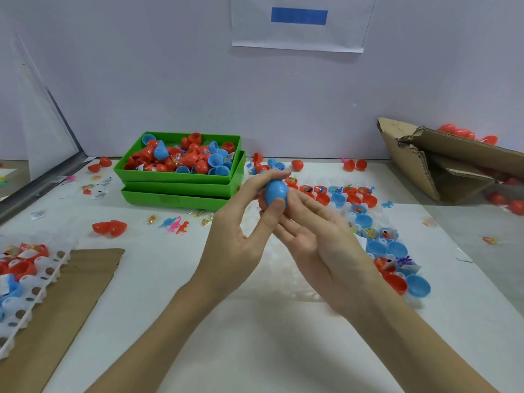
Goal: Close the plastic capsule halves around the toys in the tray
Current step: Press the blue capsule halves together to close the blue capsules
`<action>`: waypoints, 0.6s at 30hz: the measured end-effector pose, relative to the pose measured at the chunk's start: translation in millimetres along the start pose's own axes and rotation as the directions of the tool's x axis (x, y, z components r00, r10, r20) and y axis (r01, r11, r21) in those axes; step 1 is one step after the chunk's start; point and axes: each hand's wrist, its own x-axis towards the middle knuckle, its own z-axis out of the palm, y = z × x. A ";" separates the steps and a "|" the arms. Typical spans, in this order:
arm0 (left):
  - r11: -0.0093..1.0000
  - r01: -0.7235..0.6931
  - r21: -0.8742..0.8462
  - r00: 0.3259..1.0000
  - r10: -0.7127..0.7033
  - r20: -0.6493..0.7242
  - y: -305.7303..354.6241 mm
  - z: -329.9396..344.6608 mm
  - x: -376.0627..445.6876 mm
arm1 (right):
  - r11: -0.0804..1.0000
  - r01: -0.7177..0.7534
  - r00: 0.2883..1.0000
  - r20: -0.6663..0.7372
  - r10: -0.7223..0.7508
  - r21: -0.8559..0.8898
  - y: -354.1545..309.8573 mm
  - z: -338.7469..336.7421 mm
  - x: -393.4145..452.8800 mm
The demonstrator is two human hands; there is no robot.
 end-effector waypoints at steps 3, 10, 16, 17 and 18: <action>0.999 -0.009 0.031 0.999 0.010 -0.041 -1.7 -3.2 1.2 | 0.986 0.078 0.987 -0.127 -0.098 -0.148 -3.8 1.5 0.4; 0.973 0.094 -0.210 0.996 -0.094 0.011 -7.3 -2.7 2.6 | 0.958 0.145 0.989 0.011 -0.147 -0.249 -4.8 3.0 -1.9; 0.872 0.246 -0.422 0.966 -0.256 0.035 -5.5 2.1 4.8 | 0.323 0.368 0.827 0.148 -0.543 -0.872 -1.3 -4.4 -0.7; 0.843 0.272 -0.463 0.956 -0.293 0.029 -4.2 1.4 5.5 | 0.176 0.355 0.803 0.203 -0.561 -0.918 -0.3 -6.8 -0.1; 0.822 0.299 -0.485 0.944 -0.328 0.026 -4.0 0.4 6.2 | 0.041 0.342 0.778 0.258 -0.572 -0.939 0.8 -9.1 0.4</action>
